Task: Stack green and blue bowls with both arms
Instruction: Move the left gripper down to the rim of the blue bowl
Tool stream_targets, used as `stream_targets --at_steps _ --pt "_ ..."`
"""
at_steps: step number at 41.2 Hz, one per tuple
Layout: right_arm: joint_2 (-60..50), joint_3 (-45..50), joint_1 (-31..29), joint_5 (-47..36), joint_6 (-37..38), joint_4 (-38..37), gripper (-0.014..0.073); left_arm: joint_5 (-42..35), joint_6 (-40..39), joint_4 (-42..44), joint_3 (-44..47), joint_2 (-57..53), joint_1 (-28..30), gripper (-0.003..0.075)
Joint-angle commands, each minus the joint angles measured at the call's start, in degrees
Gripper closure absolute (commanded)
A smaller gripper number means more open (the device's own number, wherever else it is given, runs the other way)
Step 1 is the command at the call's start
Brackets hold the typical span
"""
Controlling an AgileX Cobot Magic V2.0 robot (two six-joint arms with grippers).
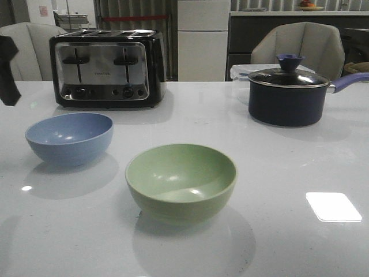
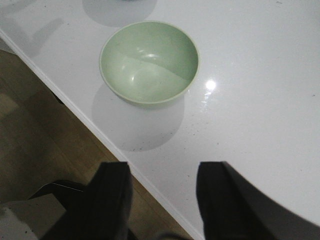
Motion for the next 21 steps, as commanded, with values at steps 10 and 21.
stream_targets --at_steps 10,21 --pt "-0.27 -1.56 0.07 -3.41 -0.5 0.54 0.0169 -4.81 0.1 -2.34 -13.25 12.48 -0.25 0.016" --pt "-0.27 -1.56 0.07 -3.41 -0.5 0.54 0.0169 -5.23 0.1 -2.34 -17.97 19.45 -0.25 0.0161"
